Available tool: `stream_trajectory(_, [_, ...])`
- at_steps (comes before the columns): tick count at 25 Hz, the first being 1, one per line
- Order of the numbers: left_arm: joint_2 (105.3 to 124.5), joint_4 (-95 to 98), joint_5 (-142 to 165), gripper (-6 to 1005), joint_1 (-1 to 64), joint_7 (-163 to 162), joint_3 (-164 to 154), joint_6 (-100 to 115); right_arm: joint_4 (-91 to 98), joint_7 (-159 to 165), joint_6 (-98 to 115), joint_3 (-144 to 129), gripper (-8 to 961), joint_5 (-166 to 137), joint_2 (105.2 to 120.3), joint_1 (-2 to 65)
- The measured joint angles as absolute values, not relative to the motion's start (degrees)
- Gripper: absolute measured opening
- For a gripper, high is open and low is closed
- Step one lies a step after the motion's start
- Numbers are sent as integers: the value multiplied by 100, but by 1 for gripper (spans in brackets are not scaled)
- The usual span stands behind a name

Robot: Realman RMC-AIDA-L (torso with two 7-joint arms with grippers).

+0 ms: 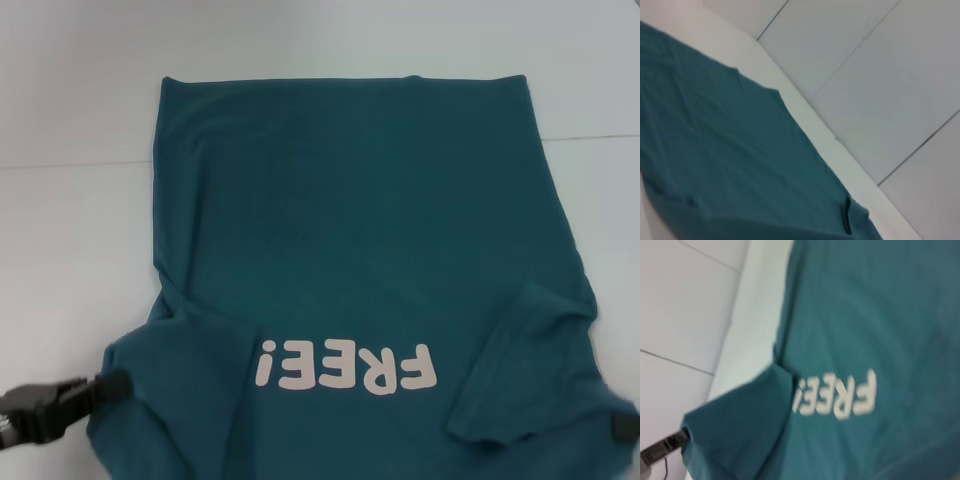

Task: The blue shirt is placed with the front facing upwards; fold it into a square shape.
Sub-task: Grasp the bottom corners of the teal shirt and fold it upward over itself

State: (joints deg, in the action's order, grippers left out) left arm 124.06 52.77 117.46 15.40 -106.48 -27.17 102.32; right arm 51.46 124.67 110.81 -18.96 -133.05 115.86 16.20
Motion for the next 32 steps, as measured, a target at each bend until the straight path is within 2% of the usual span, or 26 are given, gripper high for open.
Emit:
stream_trajectory(7, [12380,5067,11695,16,1934,-10669,-2707,9903,5115,12533,10829,-1625,48,-13248,11495,2197])
stream_trajectory(9, [12359,5014,11657,16,2030,-10681,-2705,9789,5084,12538,10611,-1595,48,-13246,11407,2396])
stream_trajectory(21, [12132,4375,11338,16,2785,-10828,-2716,8917,4992,12612,9989,-1546,49,-12641,11327,2767])
stream_trajectory(32, [12023,3944,11345,17,3476,-10831,-2772,7877,4528,12579,9133,-1558,50,-12020,11199,2928])
